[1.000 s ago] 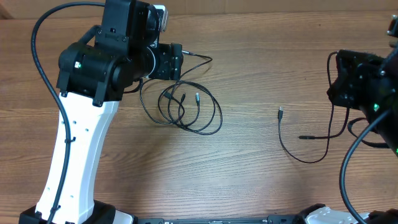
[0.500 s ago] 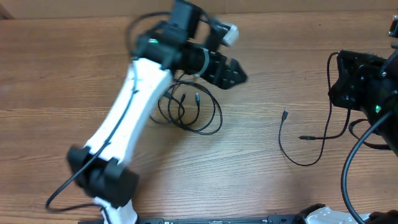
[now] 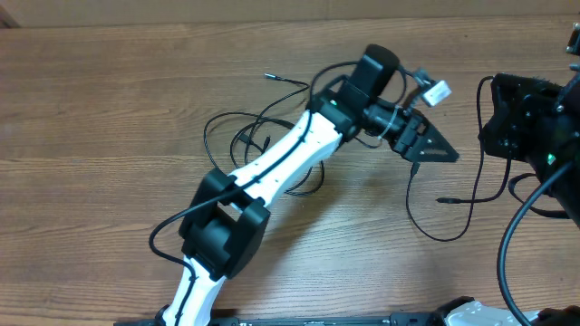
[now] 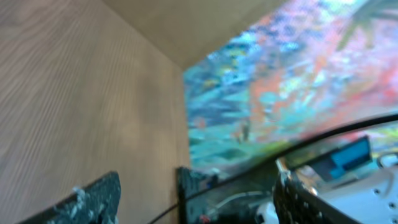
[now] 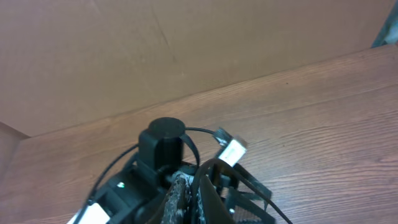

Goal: Untangle cables

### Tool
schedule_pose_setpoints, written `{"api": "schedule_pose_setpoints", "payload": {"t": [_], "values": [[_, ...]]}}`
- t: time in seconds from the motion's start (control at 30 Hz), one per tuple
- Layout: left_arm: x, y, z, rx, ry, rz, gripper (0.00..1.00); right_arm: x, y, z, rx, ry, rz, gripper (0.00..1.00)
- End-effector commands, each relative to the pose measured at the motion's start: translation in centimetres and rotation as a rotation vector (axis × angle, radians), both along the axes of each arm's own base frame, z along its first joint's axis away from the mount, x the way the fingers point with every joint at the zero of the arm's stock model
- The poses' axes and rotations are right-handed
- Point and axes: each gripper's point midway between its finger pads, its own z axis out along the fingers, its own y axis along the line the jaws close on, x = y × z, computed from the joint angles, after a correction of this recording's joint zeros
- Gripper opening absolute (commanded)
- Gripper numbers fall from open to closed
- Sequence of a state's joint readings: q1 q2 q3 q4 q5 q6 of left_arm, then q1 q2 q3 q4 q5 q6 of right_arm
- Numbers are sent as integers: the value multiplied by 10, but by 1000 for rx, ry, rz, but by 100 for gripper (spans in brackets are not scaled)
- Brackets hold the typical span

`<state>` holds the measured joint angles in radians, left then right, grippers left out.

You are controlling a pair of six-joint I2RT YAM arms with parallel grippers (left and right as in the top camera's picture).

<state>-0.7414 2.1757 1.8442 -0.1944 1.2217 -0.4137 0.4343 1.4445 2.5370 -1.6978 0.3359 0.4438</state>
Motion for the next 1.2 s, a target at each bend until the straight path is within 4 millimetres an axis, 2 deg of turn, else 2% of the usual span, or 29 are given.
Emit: {"api": "schedule_pose_setpoints", "payload": {"t": [0.0, 0.23, 0.33, 0.53, 0.6, 0.73, 0.93, 1.0, 1.17], "values": [[-16, -2, 4, -5, 103, -80, 78, -4, -1, 5, 4, -18, 6, 4], [-35, 8, 30, -206, -56, -259, 76, -4, -1, 5, 4, -18, 6, 4], [-37, 9, 31, -237, -96, -276, 76, -4, -1, 5, 4, -18, 6, 4], [-36, -10, 24, -210, -146, -200, 75, -4, -1, 5, 4, -18, 7, 4], [-32, -19, 20, -183, -160, -148, 70, -4, -1, 5, 4, -18, 6, 4], [-23, -39, 11, -90, -120, -12, 70, -4, -1, 5, 3, -18, 6, 4], [-33, -50, 9, -72, -112, 0, 66, -4, -1, 5, -7, -19, 12, 4], [-35, -51, 9, -72, -111, -4, 59, -4, -1, 5, -13, -20, 16, 4], [-26, -54, 6, -29, -66, 63, 28, -4, -1, 5, -13, -20, 16, 4]]}}
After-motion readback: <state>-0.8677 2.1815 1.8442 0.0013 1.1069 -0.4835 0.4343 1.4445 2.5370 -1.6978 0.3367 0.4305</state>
